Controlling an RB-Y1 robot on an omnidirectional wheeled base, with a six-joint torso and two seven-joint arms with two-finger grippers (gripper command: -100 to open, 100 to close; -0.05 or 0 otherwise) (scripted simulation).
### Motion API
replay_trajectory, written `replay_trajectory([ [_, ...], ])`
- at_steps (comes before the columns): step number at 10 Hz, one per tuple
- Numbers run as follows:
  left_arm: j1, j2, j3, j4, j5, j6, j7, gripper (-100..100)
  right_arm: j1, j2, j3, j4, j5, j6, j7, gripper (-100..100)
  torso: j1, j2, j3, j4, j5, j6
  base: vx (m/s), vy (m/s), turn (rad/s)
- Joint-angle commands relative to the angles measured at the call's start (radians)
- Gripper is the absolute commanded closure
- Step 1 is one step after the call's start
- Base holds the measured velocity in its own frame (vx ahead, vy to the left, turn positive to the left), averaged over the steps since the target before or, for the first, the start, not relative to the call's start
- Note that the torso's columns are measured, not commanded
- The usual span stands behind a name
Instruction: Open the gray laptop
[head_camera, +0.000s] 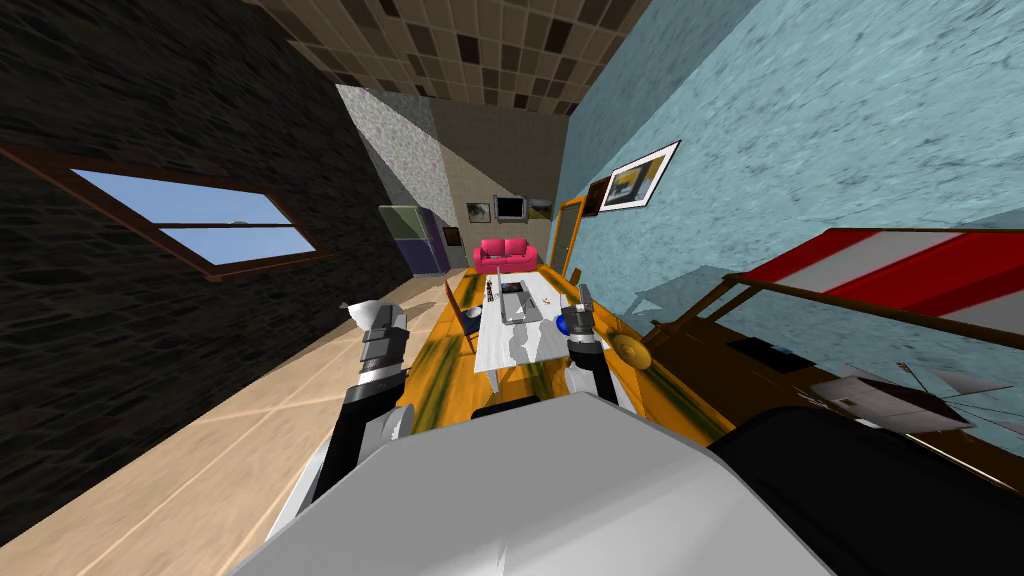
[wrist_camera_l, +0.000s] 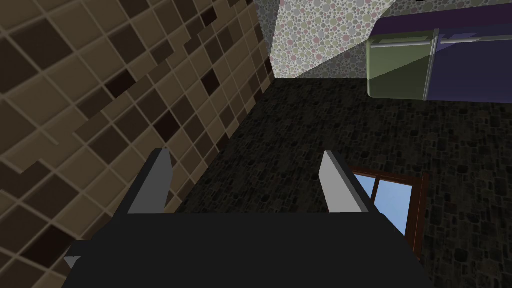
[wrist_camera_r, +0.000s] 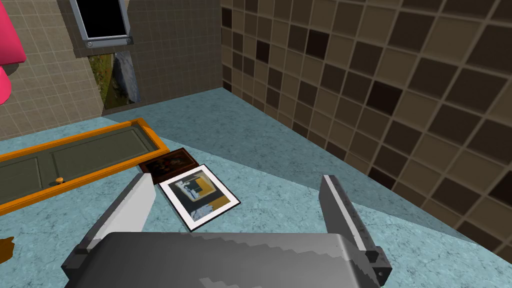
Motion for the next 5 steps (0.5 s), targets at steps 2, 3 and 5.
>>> replay_trajectory([
  [2,0.0,0.0,0.0,0.0,0.0,0.0,0.0,0,0.0,0.0,0.0,0.0,0.0,0.0,0.0,0,0.0,0.104,-0.209,0.105,0.0,0.0,0.0,0.0,0.0],
  [3,0.0,0.0,0.0,0.0,0.0,0.0,0.0,0,0.0,0.0,0.0,0.0,0.0,0.0,0.0,0,0.0,0.175,-0.351,0.176,0.0,0.0,0.0,0.0,0.0],
  [5,0.0,0.0,0.0,0.0,0.0,0.0,0.0,0,0.0,0.0,0.0,0.0,0.0,0.0,0.0,0,0.0,0.322,-0.644,0.322,0.0,0.0,0.0,0.0,0.0],
])
